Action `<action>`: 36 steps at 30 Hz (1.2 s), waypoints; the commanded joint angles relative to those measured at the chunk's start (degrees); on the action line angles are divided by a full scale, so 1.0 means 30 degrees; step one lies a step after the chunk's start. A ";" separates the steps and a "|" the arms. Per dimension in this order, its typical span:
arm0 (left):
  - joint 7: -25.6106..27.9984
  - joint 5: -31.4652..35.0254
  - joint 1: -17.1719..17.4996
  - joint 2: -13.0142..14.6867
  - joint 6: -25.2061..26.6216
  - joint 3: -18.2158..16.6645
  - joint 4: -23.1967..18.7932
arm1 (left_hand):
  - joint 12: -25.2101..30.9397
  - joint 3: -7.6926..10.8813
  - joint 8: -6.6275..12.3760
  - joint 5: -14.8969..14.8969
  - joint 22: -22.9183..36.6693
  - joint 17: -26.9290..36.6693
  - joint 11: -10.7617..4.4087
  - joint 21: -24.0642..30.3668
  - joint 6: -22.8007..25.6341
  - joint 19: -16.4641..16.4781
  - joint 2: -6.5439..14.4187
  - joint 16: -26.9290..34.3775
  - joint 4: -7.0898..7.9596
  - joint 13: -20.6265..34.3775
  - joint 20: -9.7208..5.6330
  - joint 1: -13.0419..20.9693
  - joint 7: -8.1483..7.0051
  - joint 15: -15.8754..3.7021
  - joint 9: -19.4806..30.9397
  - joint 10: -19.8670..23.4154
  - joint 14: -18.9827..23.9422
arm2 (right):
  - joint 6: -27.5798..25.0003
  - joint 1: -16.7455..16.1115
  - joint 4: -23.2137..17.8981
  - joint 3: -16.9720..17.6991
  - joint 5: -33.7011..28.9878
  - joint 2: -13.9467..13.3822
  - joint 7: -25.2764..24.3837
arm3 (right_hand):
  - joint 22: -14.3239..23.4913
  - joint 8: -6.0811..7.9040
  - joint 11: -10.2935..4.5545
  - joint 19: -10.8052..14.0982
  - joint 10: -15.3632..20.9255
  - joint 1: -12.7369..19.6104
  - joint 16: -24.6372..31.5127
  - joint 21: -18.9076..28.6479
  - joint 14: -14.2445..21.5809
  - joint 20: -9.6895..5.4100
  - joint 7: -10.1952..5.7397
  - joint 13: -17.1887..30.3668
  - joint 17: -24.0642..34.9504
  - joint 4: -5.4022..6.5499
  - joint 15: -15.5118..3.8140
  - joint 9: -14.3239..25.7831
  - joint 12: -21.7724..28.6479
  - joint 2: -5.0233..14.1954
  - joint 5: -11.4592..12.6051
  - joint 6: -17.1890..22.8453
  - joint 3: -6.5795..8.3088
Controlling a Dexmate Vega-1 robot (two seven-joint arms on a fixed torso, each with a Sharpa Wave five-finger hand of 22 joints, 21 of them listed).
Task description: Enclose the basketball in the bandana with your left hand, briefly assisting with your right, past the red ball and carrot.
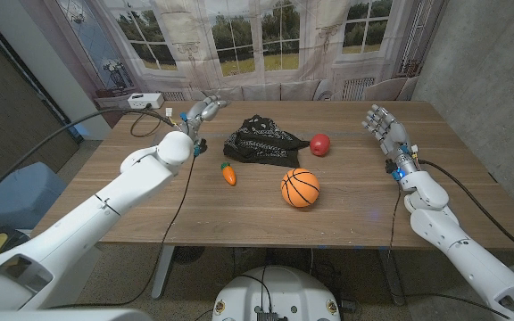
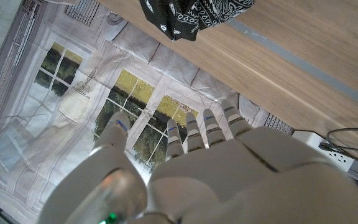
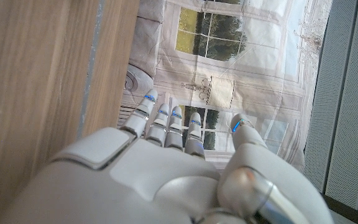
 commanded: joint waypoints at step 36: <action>-0.8992 0.6972 -0.9816 0.2278 1.0713 0.9533 -0.0942 | 0.1633 -0.0760 0.1201 -0.0168 0.0197 0.0718 -0.1604 0.1442 0.5864 0.3730 -0.0956 0.1709 0.0084 0.0592 -0.0754 0.4254 0.0565 -0.2131 0.0243 0.5315 0.5476 | 0.0644 -0.0553 0.0196 0.0711 0.0664 0.0216 0.0630 | 0.0110 0.0213 0.0210 0.0136 0.0760 0.0020 0.0350 0.0222 0.0533 0.0231 0.0224 0.0118 0.0021 0.0119 0.0287 0.0012 0.0270 0.0143 0.0085 0.0736 -0.0140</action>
